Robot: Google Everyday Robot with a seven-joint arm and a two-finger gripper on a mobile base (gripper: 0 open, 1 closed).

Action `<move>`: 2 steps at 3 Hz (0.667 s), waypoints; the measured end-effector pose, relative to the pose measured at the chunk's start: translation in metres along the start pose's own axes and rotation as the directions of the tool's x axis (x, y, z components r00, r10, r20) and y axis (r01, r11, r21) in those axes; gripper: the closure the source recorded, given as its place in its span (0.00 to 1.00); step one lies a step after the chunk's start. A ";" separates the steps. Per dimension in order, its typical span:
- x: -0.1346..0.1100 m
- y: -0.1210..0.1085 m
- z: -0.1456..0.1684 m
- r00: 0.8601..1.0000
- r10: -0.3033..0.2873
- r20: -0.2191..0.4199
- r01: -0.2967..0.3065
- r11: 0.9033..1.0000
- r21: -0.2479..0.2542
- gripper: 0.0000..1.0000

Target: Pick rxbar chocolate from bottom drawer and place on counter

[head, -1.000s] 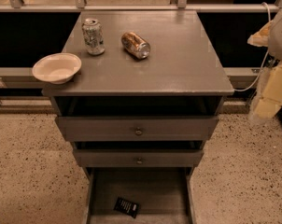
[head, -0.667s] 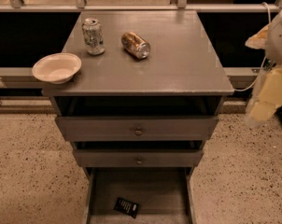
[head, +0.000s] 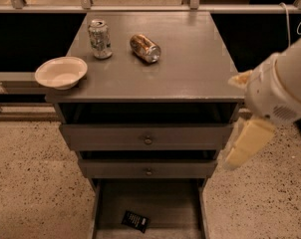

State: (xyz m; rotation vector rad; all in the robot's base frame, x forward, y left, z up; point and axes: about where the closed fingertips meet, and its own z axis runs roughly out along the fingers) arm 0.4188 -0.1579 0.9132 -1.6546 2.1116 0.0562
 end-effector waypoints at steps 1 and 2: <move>0.005 0.017 0.020 0.996 0.068 0.058 -0.067 0.998 -0.015 0.00; 0.004 0.018 0.035 0.997 0.046 0.070 -0.041 0.997 -0.067 0.00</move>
Offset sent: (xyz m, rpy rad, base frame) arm 0.0008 0.0181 -0.0648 0.1228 0.1196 0.0801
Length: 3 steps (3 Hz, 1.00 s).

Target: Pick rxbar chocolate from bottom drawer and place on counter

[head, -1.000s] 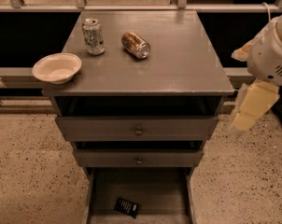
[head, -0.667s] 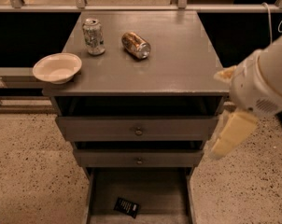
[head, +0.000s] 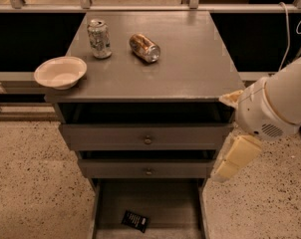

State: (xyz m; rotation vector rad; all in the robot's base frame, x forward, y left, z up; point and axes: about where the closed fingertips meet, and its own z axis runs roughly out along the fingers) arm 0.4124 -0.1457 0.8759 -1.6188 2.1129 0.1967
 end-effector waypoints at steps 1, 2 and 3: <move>0.016 0.021 0.064 0.993 0.012 0.115 0.002 0.993 -0.120 0.00; 0.028 0.049 0.128 0.940 0.108 0.324 -0.056 0.985 -0.166 0.00; 0.034 0.045 0.152 0.828 0.158 0.538 -0.111 0.987 -0.118 0.00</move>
Offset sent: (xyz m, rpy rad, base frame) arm -0.0001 0.0148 -0.1722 0.8122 -0.4341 0.0086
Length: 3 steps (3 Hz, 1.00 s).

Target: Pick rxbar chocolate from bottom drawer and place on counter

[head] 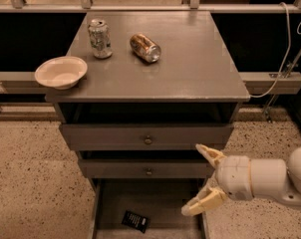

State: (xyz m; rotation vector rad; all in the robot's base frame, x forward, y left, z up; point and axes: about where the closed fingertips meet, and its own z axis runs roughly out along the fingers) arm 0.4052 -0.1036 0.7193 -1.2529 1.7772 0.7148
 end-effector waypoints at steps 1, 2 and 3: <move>0.021 0.001 -0.009 0.998 -0.035 0.057 0.033 0.999 0.032 0.00; 0.029 0.005 0.027 0.998 -0.063 0.002 0.063 0.997 -0.049 0.00; 0.059 0.026 0.085 0.989 -0.135 0.058 0.139 0.988 -0.068 0.00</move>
Offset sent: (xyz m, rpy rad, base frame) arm 0.0103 0.0408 -0.0574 -0.0634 0.0027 0.1778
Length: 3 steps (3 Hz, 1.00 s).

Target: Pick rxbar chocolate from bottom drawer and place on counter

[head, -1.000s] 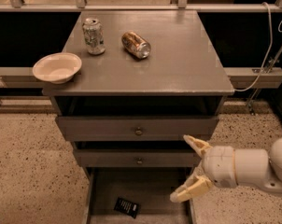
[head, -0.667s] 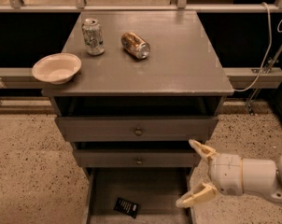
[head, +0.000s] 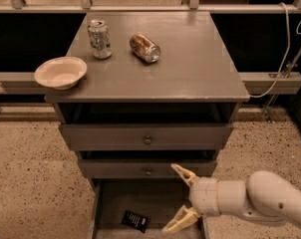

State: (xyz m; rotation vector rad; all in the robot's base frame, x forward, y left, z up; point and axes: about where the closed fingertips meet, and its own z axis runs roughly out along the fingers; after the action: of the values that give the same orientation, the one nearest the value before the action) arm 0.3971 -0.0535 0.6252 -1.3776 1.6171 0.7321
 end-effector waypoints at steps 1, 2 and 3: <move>0.043 0.007 0.054 0.988 -0.146 0.050 0.147 0.989 -0.010 0.00; 0.063 0.023 0.077 0.982 -0.157 0.108 0.161 0.987 -0.027 0.00; 0.063 0.023 0.077 0.982 -0.157 0.108 0.161 0.987 -0.028 0.00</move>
Offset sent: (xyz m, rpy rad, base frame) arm 0.0050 0.0275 -0.0634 0.0127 -0.1310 0.0831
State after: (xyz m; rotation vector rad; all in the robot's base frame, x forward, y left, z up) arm 0.3922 -0.0115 0.5325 -1.4506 1.4003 0.7299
